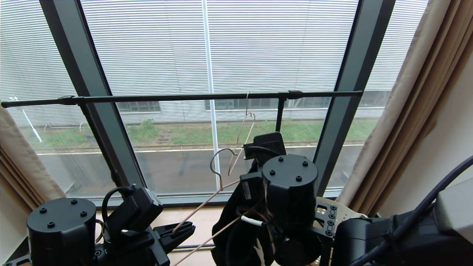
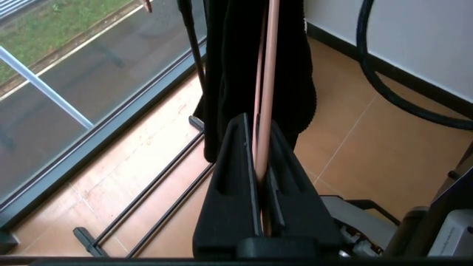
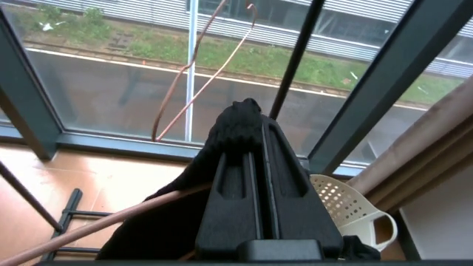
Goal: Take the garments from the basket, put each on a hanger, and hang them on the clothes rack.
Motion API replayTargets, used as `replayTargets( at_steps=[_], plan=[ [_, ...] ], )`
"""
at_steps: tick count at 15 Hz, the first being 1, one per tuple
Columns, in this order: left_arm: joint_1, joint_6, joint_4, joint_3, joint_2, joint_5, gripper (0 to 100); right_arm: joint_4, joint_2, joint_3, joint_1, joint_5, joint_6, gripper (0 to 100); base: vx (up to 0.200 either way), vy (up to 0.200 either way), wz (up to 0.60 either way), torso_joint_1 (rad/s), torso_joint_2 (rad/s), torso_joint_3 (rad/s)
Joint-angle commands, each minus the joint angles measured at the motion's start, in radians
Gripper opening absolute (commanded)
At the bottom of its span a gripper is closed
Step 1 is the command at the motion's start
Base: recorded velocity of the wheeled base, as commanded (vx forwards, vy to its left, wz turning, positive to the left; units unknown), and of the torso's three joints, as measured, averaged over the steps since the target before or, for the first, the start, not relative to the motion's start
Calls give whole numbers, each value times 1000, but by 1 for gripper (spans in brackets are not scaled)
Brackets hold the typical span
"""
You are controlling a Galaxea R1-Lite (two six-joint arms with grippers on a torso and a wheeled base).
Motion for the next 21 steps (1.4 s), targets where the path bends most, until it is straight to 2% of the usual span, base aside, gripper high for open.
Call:
replayTargets(
  at_steps=[1, 8, 15, 17, 18, 21],
  plan=[
    [0, 0, 0, -1, 3, 0, 0, -2, -2, -2, 39, 0, 1, 0, 0, 0, 0, 0, 0, 0],
    [1, -8, -16, -1, 15, 0, 0, -5, -26, -10, 179, 0, 10, 0, 0, 0, 0, 0, 0, 0],
    [0, -22, -56, 11, 20, 0, 0, -8, -28, -16, 169, 0, 21, 0, 0, 0, 0, 0, 0, 0],
    [0, -41, -154, 42, 29, -2, 0, -8, -49, -15, 128, 0, 24, 0, 0, 0, 0, 0, 0, 0],
    [0, -41, -157, 44, 31, -2, 0, -8, -51, -15, 128, 0, 24, 0, 0, 0, 0, 0, 0, 0],
    [0, -43, -312, 90, 107, -2, 0, -8, -68, -11, 99, 0, 27, 0, 0, 0, 0, 0, 0, 0]
  ],
)
